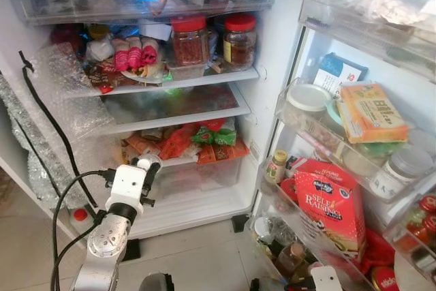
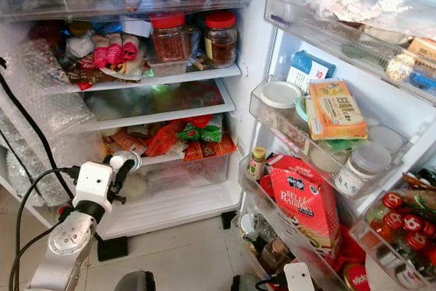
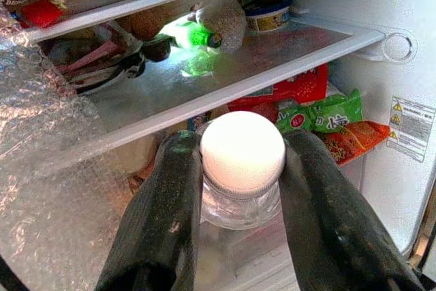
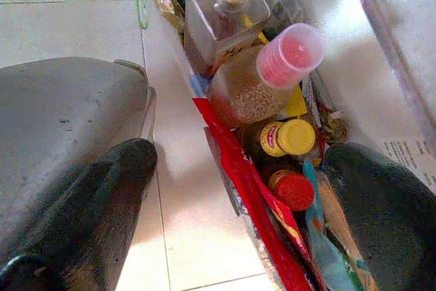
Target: Restocking fridge
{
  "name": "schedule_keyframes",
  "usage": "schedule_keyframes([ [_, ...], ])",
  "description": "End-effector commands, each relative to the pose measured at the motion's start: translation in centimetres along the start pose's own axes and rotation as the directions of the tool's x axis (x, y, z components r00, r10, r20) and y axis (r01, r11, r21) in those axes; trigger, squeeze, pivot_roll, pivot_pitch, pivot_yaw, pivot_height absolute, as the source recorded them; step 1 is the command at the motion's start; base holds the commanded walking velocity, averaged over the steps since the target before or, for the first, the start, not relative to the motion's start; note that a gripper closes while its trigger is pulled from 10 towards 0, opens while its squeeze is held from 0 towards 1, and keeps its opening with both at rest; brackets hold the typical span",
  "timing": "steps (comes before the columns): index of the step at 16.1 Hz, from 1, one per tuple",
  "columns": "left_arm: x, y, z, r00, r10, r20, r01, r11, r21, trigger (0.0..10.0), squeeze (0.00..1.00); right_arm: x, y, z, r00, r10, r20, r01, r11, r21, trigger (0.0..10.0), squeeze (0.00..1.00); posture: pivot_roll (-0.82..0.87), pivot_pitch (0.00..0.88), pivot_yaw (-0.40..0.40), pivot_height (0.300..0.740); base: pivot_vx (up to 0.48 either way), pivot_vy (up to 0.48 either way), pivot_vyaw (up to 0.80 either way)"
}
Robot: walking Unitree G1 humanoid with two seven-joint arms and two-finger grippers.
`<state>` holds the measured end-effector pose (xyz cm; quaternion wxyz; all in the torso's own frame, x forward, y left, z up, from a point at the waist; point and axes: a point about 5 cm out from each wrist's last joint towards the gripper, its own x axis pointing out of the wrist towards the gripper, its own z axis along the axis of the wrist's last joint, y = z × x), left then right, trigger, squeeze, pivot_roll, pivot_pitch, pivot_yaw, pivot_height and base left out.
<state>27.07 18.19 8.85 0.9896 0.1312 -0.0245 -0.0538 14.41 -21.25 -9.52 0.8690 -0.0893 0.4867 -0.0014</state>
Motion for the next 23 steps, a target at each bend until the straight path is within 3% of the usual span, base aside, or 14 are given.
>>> schedule_keyframes([
  [1, 0.41, 0.14, 0.76, 1.000, -0.001, 0.027, 0.000, 1.000, 0.027, 10.0, 0.00, 0.03, 1.78, -0.19, 0.997, 0.074, -0.013, -0.074, 0.997, -0.019, 10.0, 0.00, -0.08, 0.000, -0.006, 0.634, 0.240, 0.000, 0.00],
  [4, 0.40, 0.10, 0.78, 1.000, -0.001, 0.029, 0.000, 1.000, 0.026, 10.0, 0.00, 0.03, 1.78, -0.14, 0.997, 0.079, -0.010, -0.079, 0.996, -0.028, 10.0, 0.00, -0.08, 0.000, -0.007, 0.634, 0.242, 0.000, 0.69],
  [23, 0.72, -0.15, 1.00, 0.999, -0.014, 0.042, 0.013, 1.000, 0.018, 10.0, 0.00, 0.05, 1.73, -0.17, 0.997, 0.076, -0.019, -0.076, 0.997, -0.015, 10.0, 0.00, -0.08, 0.000, -0.009, 0.634, 0.259, 0.000, 0.00],
])
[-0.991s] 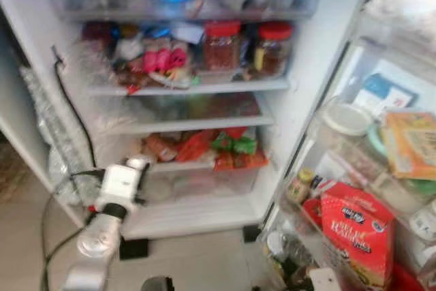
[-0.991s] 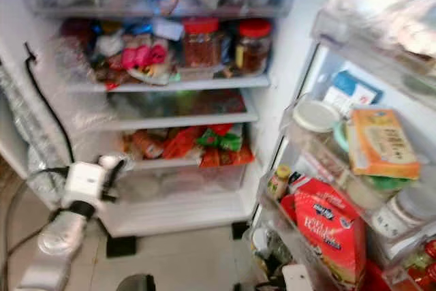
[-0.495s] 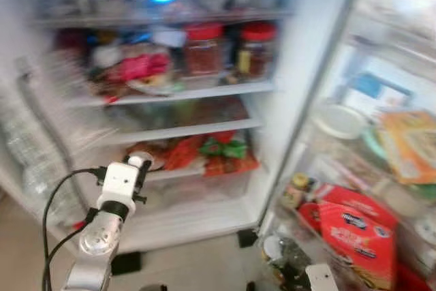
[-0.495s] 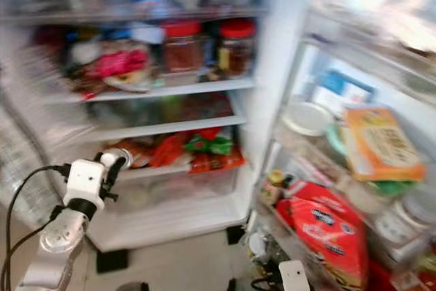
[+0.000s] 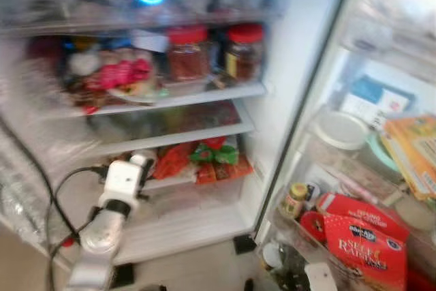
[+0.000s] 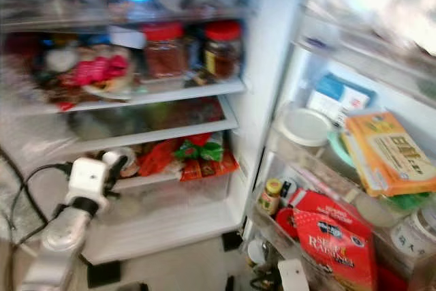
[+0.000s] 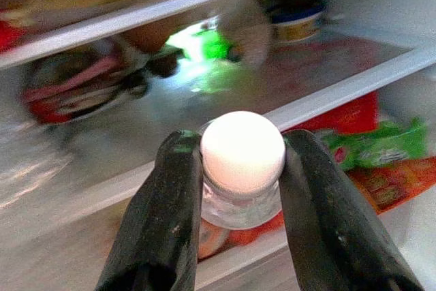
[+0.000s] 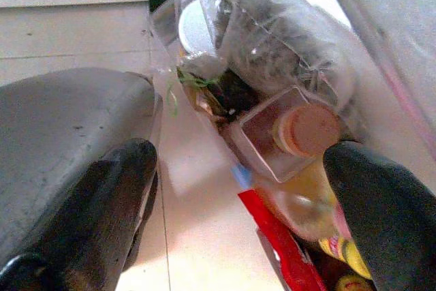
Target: Restocking fridge
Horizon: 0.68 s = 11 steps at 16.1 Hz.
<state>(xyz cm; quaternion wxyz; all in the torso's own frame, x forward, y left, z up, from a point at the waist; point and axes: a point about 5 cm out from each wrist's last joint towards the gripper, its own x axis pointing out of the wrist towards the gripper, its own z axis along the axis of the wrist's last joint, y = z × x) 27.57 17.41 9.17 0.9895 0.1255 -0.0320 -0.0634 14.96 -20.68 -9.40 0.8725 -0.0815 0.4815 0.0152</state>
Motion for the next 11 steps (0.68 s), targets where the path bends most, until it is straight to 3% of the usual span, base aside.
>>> schedule_keyframes([
  [1, 0.16, 0.44, 0.54, 1.000, 0.001, 0.025, -0.002, 1.000, 0.029, 10.0, 0.00, -0.06, 1.23, -0.78, 0.999, 0.040, -0.034, -0.040, 0.999, -0.012, 10.0, 0.00, -0.08, 0.000, -0.010, 0.634, 0.262, 0.000, 0.00],
  [11, 0.13, 0.32, 0.59, 1.000, 0.005, 0.030, -0.006, 1.000, 0.028, 10.0, 0.00, -0.06, 1.15, -0.80, 0.998, 0.047, -0.038, -0.047, 0.999, -0.018, 10.0, 0.00, -0.08, 0.000, -0.015, 0.634, 0.265, 0.000, 0.00],
])
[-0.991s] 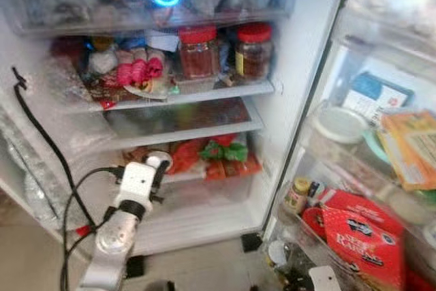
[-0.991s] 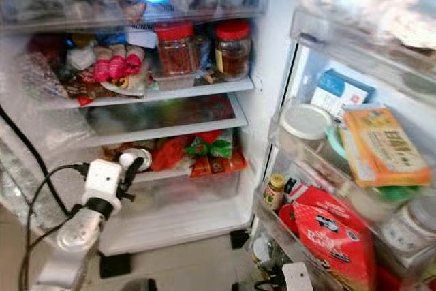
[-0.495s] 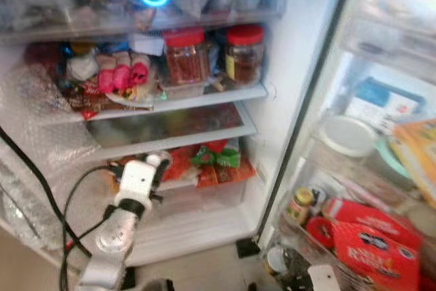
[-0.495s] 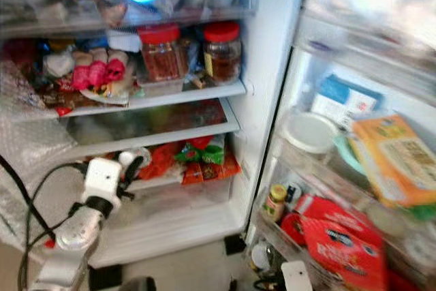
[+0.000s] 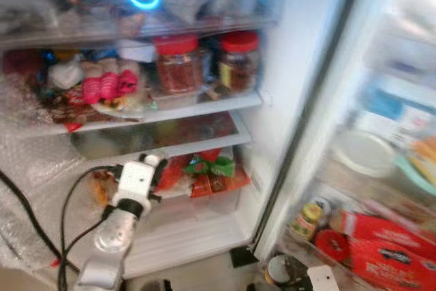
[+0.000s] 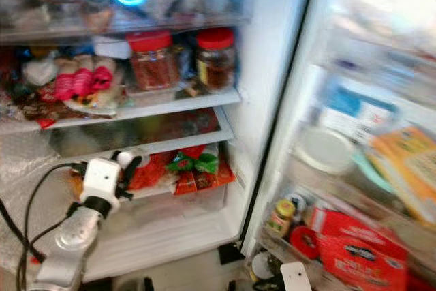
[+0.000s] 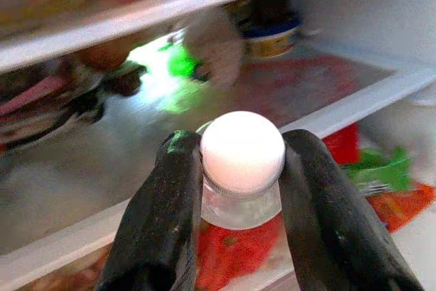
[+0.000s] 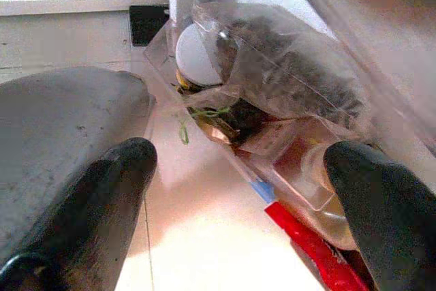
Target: Restocking fridge
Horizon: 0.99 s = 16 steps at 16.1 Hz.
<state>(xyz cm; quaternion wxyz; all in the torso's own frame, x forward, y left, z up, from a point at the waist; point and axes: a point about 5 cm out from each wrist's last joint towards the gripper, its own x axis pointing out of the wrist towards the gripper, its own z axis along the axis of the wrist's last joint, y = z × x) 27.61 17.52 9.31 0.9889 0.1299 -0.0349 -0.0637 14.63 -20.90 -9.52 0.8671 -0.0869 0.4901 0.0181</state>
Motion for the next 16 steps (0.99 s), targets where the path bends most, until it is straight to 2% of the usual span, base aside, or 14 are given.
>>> schedule_keyframes([
  [1, 0.1, 0.2, 0.5, 1.000, 0.006, 0.027, -0.007, 1.000, 0.020, 10.0, 0.00, 0.0, 1.3, -0.4, 0.999, 0.046, -0.018, -0.047, 0.999, -0.006, 10.0, 0.00, -0.08, 0.000, -0.016, 0.634, 0.251, 0.000, 0.00],
  [9, 0.8, 0.3, 0.9, 0.998, -0.023, 0.064, 0.019, 0.998, 0.054, 10.0, 0.00, 0.0, 1.4, -0.4, 0.999, 0.047, -0.017, -0.047, 0.999, -0.008, 10.0, 0.00, -0.08, 0.000, -0.015, 0.634, 0.000, 0.000, 0.00],
  [16, 1.8, 1.6, 0.0, 0.998, 0.014, 0.059, -0.020, 0.995, 0.095, 10.0, 0.00, 0.0, 1.2, -0.3, 0.999, 0.047, -0.013, -0.047, 0.999, -0.011, 10.0, 0.00, -0.09, 0.000, -0.031, 0.634, 0.000, 0.000, 0.00],
])
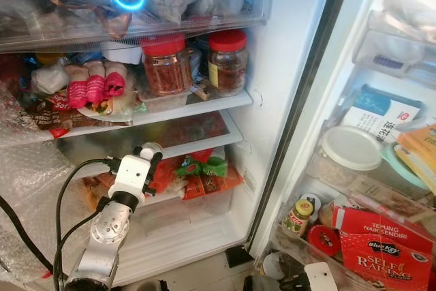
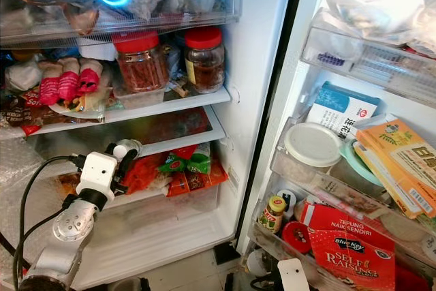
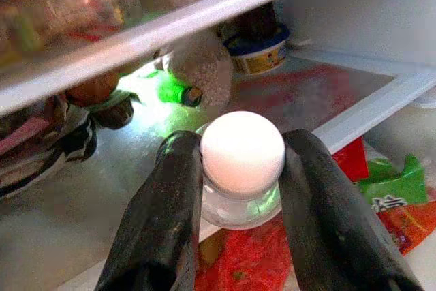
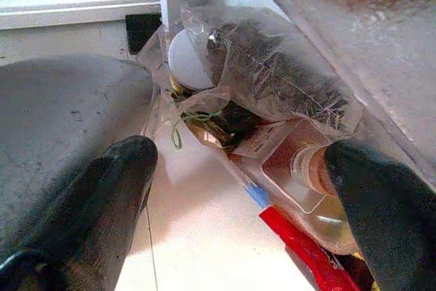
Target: Restocking fridge
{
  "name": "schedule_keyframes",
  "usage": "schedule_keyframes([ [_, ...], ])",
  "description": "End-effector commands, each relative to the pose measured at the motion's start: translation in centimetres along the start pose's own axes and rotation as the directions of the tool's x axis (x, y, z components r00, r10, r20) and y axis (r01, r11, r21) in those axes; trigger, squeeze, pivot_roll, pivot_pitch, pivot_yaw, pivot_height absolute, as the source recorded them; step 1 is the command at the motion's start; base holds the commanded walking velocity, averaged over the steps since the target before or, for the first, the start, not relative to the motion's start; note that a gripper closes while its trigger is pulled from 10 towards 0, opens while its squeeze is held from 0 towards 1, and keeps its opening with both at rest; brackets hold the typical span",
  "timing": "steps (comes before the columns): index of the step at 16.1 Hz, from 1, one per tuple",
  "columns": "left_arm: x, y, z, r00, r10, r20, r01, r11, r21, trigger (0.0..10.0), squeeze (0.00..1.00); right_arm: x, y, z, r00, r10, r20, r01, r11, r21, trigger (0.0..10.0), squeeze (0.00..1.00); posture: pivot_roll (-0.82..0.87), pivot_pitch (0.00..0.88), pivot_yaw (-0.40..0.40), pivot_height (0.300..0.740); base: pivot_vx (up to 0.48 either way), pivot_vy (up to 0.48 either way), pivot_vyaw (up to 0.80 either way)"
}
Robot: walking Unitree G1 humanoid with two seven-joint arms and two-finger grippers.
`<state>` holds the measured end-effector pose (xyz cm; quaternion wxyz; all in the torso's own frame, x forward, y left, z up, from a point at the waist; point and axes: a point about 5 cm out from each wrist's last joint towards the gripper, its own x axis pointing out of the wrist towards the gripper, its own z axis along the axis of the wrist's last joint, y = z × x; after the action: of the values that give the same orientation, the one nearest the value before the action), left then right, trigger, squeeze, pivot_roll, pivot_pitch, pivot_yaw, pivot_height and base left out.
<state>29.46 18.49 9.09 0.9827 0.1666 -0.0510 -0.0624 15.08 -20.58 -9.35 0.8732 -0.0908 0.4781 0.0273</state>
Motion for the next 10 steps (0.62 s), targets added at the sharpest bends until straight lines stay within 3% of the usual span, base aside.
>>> schedule_keyframes([
  [1, 0.4, 1.0, 0.1, 0.999, 0.045, 0.019, -0.045, 0.999, 0.008, 10.0, 0.00, -0.1, 1.0, -0.8, 0.999, 0.037, -0.039, -0.037, 0.999, 0.004, 10.0, 0.00, -0.09, 0.000, -0.033, 0.634, 0.000, 0.000, 0.00],
  [8, 1.9, 2.5, -0.4, 0.993, 0.116, 0.022, -0.116, 0.993, 0.018, 10.0, 0.00, -0.1, 0.7, -0.8, 0.999, 0.032, -0.034, -0.032, 0.999, -0.003, 10.0, 0.00, -0.10, 0.000, -0.052, 0.634, 0.000, 0.000, 0.00],
  [10, 1.8, 2.5, -1.4, 0.993, 0.119, -0.025, -0.119, 0.993, -0.016, 10.0, 0.00, -0.1, 0.7, -0.8, 0.999, 0.032, -0.034, -0.032, 0.999, -0.004, 10.0, 0.00, -0.10, 0.000, -0.050, 0.634, 0.000, 0.000, 0.00],
])
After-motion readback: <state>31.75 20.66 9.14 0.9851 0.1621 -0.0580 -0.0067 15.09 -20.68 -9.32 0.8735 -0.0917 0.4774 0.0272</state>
